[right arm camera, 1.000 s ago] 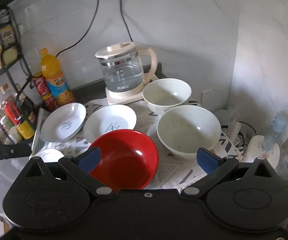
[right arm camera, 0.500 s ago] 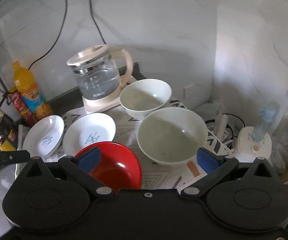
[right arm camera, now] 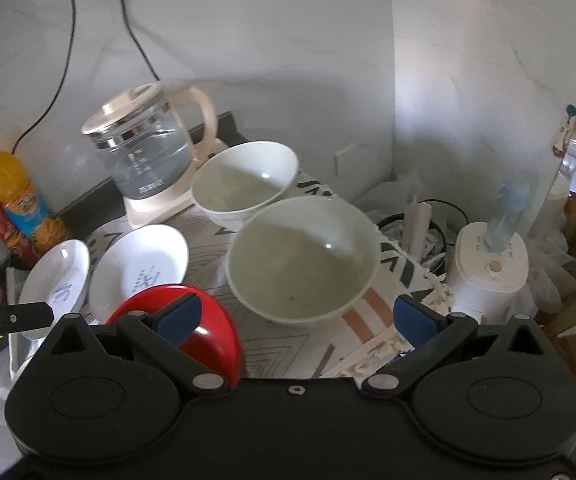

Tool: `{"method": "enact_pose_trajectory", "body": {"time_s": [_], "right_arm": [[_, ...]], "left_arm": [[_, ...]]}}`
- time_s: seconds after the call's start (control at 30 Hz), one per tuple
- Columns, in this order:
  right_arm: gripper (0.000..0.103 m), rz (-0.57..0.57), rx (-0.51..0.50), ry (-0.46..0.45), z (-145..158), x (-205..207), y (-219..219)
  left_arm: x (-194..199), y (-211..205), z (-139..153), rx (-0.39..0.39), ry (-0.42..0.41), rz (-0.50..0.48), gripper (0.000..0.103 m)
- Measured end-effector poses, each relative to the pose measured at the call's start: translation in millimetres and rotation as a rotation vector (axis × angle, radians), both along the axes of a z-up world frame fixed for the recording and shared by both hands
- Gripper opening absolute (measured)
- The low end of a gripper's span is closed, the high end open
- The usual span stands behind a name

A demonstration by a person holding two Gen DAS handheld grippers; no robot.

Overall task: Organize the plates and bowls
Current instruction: 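Reach both grippers to the large white bowl rim and close them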

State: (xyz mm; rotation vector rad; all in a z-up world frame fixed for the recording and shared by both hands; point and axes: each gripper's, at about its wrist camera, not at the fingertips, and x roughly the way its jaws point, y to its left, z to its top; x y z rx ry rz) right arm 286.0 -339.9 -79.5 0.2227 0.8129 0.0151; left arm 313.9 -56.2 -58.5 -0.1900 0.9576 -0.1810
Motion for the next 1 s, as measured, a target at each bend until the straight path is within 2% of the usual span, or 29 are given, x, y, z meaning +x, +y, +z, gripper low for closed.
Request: {"method": "enact_pose_trajectory", "body": {"time_s": [0.2,0.47,0.67,0.83,1.0], "right_arm": [[0.102,-0.022,-0.007,-0.002,-7,9,-14],[0.093,-0.047,0.012,0.029,-22,25,-40],[0.083,-0.041,0.044,0.074,-39,43,-57],[0.073,-0.02,0.06,0.089,-49,56,-62],[0.063,-0.004,0.087,0.117,-62,71,-69]], "left_arm": [[20,-25,-4,-0.012,-0.005,-0.034,0.098],[44,-62,-10,-0.035,-0.016,-0.083,0.095],[62,-85,-20,-0.052,0.015,-0.1,0.082],[79,-101,-32,-0.057,0.048,-0.113,0.068],[95,-113,-45,-0.045,0.074,-0.107,0.06]]}}
